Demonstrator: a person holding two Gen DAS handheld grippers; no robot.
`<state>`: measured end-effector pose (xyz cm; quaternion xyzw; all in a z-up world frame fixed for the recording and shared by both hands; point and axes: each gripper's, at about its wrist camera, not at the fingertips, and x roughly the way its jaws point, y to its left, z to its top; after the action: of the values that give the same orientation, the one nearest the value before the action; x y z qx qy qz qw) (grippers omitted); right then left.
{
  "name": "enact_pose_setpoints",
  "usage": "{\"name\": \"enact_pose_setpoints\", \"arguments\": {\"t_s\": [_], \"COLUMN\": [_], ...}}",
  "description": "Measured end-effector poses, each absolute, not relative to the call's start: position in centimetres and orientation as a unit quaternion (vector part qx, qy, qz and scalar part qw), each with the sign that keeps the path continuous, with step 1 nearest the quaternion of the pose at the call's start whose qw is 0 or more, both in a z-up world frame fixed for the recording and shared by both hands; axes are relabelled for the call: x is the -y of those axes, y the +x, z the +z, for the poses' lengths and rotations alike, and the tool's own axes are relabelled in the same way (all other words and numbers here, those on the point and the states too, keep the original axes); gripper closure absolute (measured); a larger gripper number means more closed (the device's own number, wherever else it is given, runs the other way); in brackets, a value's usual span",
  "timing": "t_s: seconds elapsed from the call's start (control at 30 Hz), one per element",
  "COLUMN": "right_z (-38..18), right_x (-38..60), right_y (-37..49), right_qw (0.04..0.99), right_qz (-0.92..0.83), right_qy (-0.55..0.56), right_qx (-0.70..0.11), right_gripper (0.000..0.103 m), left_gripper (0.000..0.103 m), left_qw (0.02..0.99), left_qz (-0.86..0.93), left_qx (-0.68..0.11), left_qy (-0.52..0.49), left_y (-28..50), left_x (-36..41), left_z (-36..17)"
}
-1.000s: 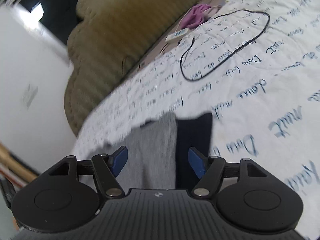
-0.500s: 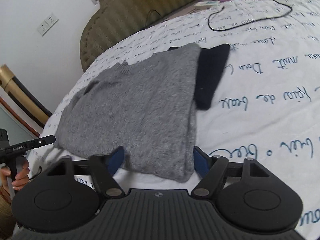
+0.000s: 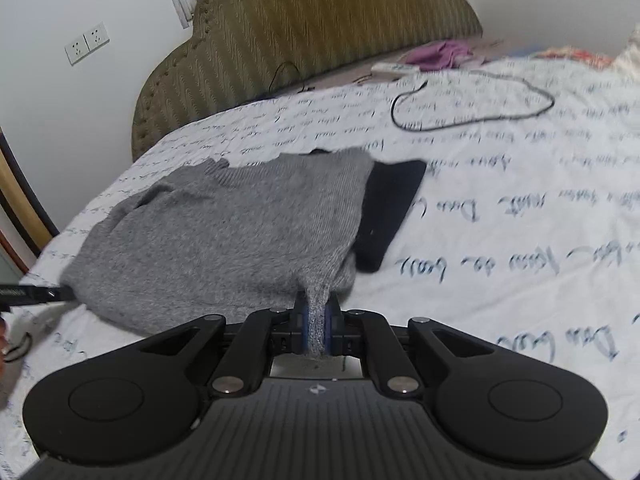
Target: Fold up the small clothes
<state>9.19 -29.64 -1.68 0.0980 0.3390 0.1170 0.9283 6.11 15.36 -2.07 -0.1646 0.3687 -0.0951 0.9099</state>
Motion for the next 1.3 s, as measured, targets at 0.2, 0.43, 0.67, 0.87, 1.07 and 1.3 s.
{"name": "enact_pose_setpoints", "arguments": {"t_s": [0.2,0.43,0.67,0.87,1.07,1.3], "right_z": [-1.0,-2.4,0.3,2.8,0.1,-3.9], "right_x": [29.9,30.8,30.3,25.0,18.4,16.8], "right_y": [9.0,8.7,8.2,13.5,22.0,27.2], "right_qw": [0.936,0.922,0.935,0.940,0.917,0.919], "right_qz": [0.097,0.089,0.078,0.145,0.190,0.138], "right_qy": [0.067,0.056,0.051,0.016,0.000,-0.029], "right_qx": [-0.332,-0.373,-0.341,-0.308,-0.350,-0.368], "right_gripper": [0.096,0.097,0.077,0.064,0.060,0.056], "left_gripper": [0.099,0.103,0.102,0.098,0.097,0.095], "left_qw": [0.926,0.921,0.928,0.937,0.923,0.920], "left_qz": [-0.045,-0.026,-0.015,-0.062,-0.073,-0.011], "left_qx": [-0.330,-0.359,-0.358,-0.337,-0.373,-0.390], "left_qy": [-0.175,-0.150,-0.103,-0.069,-0.059,-0.027], "left_y": [4.2,2.5,2.7,9.6,19.1,24.7], "left_x": [-18.1,-18.7,-19.0,-15.5,-10.3,-10.0], "left_z": [0.0,-1.2,0.8,4.7,2.1,-2.2]}}
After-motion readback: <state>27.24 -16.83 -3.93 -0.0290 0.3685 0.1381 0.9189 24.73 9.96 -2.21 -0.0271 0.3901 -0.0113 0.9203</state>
